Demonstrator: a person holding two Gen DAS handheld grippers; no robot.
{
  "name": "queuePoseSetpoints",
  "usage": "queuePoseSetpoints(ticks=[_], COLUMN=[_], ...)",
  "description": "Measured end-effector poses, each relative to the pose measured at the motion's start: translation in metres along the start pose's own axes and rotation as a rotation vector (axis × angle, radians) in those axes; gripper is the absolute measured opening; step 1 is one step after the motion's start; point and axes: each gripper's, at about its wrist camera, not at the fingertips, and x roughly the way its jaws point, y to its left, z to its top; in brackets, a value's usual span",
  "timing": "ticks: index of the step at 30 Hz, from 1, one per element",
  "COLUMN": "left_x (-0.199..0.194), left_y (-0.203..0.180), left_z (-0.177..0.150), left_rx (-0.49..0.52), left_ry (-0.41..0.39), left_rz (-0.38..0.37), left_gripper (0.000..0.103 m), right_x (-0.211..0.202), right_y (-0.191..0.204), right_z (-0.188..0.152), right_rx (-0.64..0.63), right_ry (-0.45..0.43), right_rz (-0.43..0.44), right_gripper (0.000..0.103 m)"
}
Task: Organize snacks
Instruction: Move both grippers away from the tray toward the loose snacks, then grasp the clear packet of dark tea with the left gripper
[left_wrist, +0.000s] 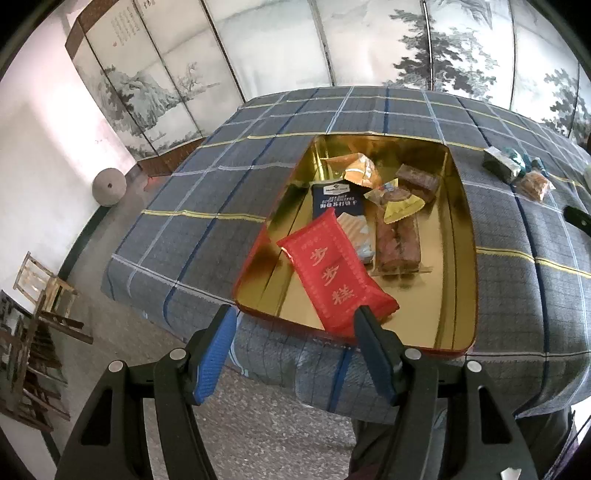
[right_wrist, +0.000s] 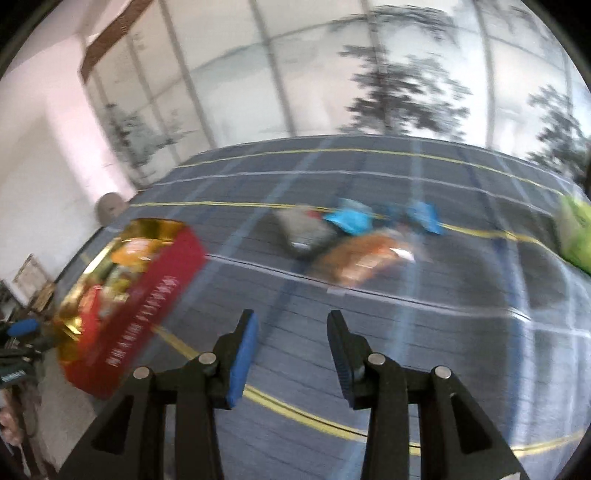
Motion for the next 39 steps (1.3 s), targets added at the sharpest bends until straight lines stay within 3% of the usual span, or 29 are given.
queuePoseSetpoints(ticks=[9,11,13,16,18,22,28,33,39], left_x=[-0.011,-0.015,-0.018,-0.025,-0.031,-0.032,-0.007,0.034,0.094], left_y=[-0.017,-0.022,-0.029,-0.042,-0.056,-0.082,-0.122,-0.166,-0.211], left_z=[0.012,0.017,0.024,0.038,0.05,0.079,0.136,0.178,0.204], left_rx=[0.036,0.05,0.064,0.079,0.1,0.105,-0.027,-0.106,-0.148], left_ry=[-0.016,-0.023,-0.027,-0.04,-0.05,-0.005,0.123,0.227,0.353], left_rz=[-0.004,-0.014,-0.035,-0.075,-0.103,-0.236,-0.414,-0.455,-0.429], left_gripper=[0.063,0.064,0.074,0.077,0.077,0.077,0.075,0.061,0.049], right_x=[-0.021,-0.023,-0.026,-0.027,-0.027,-0.03,-0.032,-0.033,-0.034], right_y=[-0.08,-0.093,-0.107,-0.122,-0.128,-0.137,-0.141,-0.147,-0.157], right_z=[-0.016,-0.019,-0.023,-0.028,-0.032,-0.034,-0.036,-0.037,-0.039], right_rx=[0.064,0.065,0.08,0.11,0.126,0.165,0.192,0.219,0.272], right_ry=[-0.003,0.005,0.009,0.017,0.017,0.003,-0.009,-0.012,-0.031], right_rz=[-0.193,-0.234,-0.257,-0.273,-0.269,-0.233,-0.189,-0.132,-0.057], right_gripper=[0.04,0.045,0.045,0.046,0.046,0.049,0.052,0.052,0.052])
